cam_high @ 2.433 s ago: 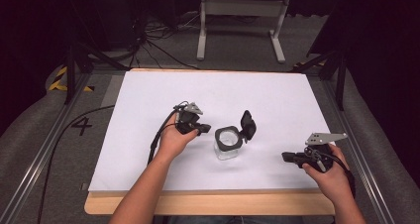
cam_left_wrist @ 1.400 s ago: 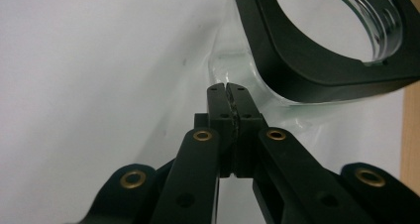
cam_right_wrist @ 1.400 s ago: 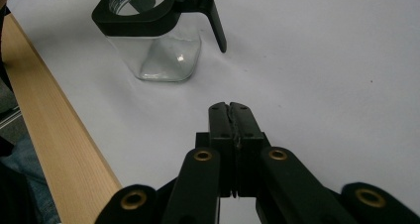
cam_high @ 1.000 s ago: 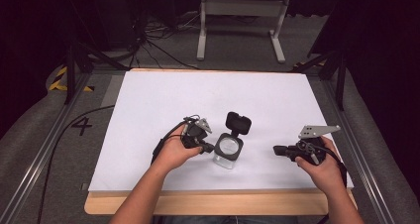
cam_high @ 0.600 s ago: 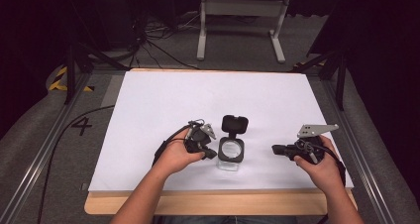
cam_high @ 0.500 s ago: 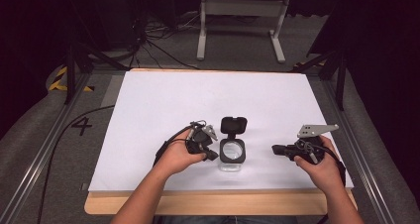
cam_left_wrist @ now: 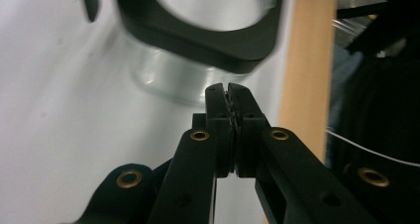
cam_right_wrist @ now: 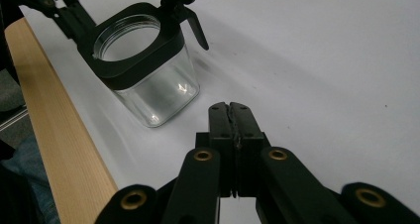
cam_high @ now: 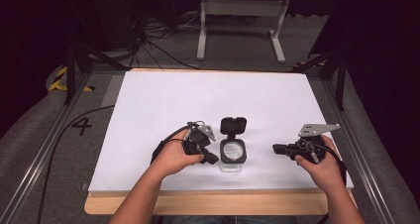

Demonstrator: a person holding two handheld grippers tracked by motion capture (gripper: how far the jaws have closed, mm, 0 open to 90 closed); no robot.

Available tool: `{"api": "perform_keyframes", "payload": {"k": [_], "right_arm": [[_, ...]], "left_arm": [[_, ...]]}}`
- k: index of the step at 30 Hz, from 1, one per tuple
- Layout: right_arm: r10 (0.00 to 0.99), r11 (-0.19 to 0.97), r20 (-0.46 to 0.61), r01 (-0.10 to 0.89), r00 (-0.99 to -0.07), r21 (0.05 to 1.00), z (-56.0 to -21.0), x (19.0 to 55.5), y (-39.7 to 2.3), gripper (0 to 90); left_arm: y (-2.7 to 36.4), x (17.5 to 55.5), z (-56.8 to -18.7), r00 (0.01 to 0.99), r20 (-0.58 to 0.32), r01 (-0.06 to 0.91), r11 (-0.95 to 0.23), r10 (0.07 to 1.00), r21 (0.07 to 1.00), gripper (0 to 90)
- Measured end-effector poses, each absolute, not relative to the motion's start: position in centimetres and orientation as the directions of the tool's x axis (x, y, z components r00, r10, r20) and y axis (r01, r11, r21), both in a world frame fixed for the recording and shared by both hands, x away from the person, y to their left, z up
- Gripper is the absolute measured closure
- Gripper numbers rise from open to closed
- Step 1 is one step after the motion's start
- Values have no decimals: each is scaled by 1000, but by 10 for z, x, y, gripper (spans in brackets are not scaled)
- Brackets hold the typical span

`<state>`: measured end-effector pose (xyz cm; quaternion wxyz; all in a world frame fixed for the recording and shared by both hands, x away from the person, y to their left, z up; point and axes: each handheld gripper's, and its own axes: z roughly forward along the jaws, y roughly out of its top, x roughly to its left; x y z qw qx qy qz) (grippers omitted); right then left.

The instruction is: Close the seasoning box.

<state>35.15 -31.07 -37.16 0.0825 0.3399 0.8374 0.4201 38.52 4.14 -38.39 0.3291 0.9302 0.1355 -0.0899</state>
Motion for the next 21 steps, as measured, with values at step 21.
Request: {"api": "perform_keyframes", "payload": {"k": [21], "right_arm": [[556, 417, 157, 437, -816, 797, -335, 396, -266, 900]], "left_arm": [[12, 352, -397, 976, -167, 217, -742, 142, 634, 899]]}}
